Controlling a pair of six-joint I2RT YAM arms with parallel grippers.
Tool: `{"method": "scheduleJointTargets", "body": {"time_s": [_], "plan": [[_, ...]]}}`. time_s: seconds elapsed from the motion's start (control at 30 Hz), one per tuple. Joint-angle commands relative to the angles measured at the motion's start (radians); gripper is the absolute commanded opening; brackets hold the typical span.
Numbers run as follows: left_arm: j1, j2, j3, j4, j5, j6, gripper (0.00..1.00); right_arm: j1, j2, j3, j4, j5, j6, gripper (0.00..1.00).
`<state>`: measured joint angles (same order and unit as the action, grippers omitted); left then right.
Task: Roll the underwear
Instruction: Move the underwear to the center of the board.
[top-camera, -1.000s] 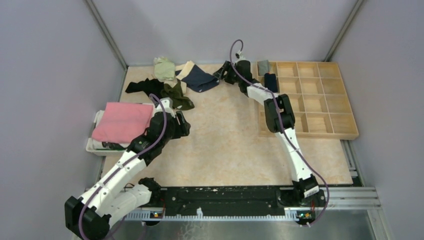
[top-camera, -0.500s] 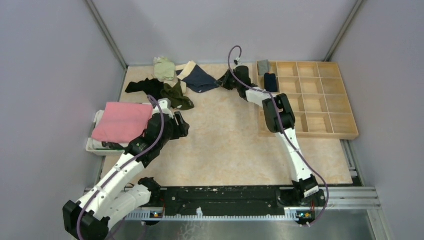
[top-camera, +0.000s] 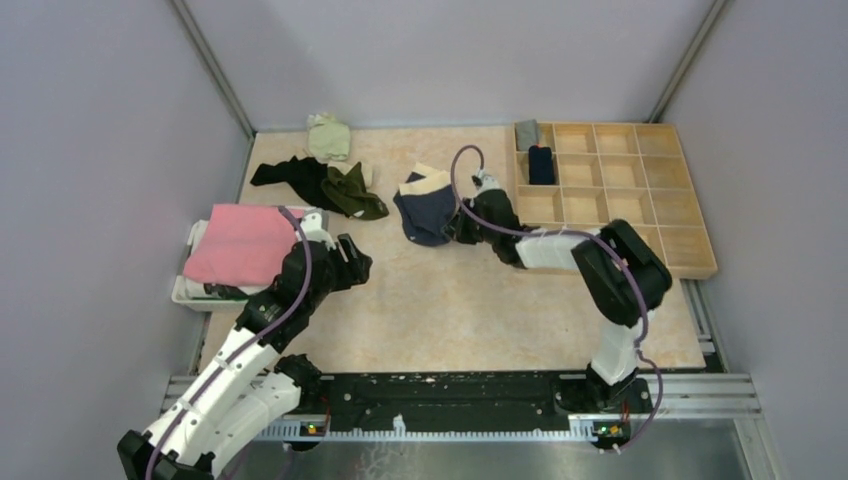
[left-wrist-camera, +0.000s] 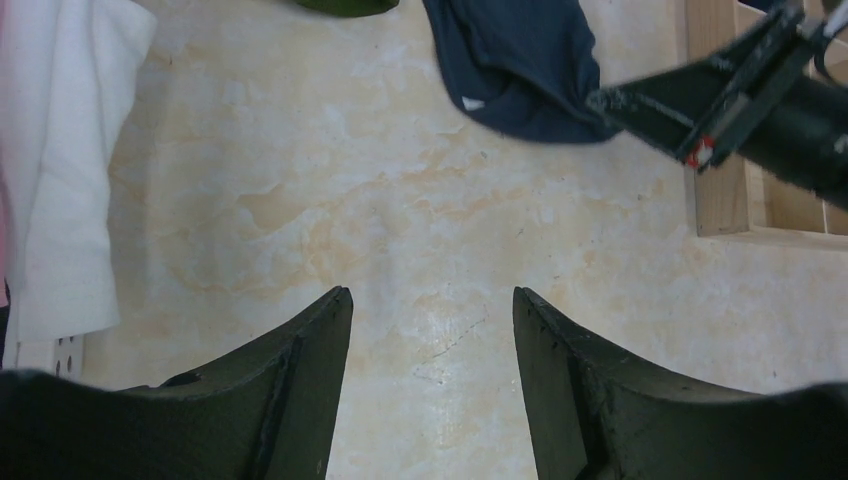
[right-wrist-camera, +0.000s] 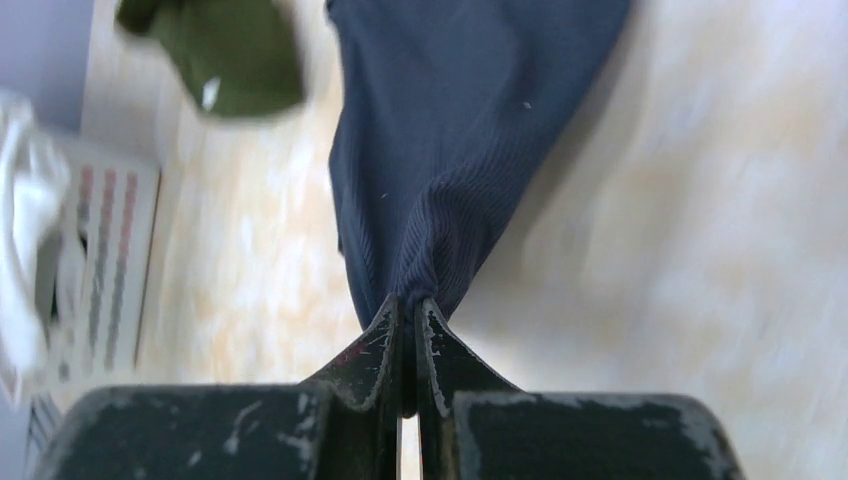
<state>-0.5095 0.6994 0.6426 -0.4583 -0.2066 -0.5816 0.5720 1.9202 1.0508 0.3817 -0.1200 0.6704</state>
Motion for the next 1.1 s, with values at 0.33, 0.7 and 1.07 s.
{"method": "scheduleJointTargets", "body": {"time_s": [0.33, 0.7, 1.07], "plan": [[0.005, -0.129, -0.037, -0.072, 0.024, -0.069, 0.67, 0.538, -0.688, -0.630, -0.242, 0.518, 0.202, 0.02], [0.006, -0.105, -0.017, -0.056, 0.012, -0.010, 0.71, 0.628, -1.203, -0.632, -0.773, 0.776, 0.127, 0.44], [0.006, 0.040, 0.053, -0.029, 0.019, 0.057, 0.74, 0.582, -0.681, -0.198, -0.846, 0.780, -0.270, 0.81]]}}
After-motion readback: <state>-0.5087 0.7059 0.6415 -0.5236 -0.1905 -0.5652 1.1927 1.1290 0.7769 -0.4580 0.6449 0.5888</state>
